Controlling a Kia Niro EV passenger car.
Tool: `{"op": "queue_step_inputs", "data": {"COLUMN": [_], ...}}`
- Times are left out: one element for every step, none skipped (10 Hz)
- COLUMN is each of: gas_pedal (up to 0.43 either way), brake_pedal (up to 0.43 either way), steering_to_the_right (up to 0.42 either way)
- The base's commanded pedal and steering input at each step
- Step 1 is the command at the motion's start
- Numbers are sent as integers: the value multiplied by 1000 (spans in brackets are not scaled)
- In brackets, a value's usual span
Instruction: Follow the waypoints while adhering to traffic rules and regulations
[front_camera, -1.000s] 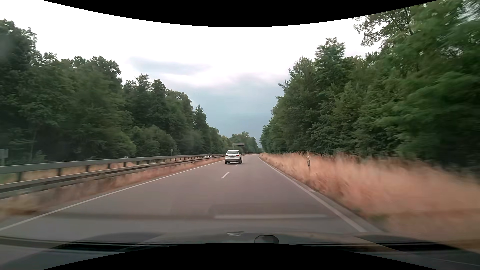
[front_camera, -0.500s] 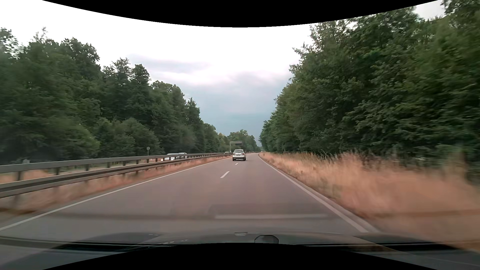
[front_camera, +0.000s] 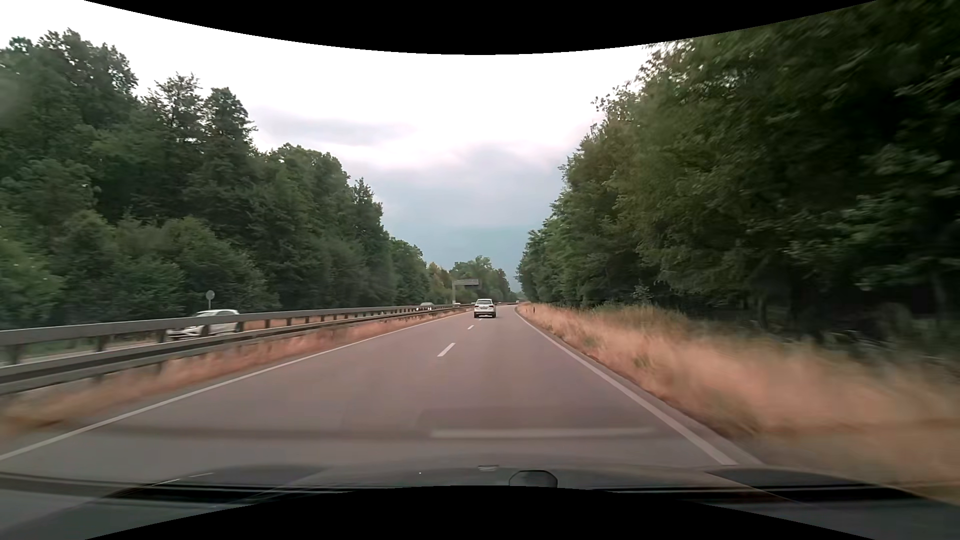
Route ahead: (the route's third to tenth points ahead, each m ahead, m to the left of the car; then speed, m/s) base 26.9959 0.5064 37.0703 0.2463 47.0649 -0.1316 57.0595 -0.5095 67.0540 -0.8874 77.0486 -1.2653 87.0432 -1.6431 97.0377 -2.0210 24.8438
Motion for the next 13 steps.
{"op": "queue_step_inputs", "data": {"gas_pedal": [280,280,268,248,248,248,248,248,248,248,240,240,240], "brake_pedal": [0,0,0,0,0,0,0,0,0,0,0,0,0], "steering_to_the_right": [4,3,3,3,3,2,1,1,1,1,0,0,0]}}
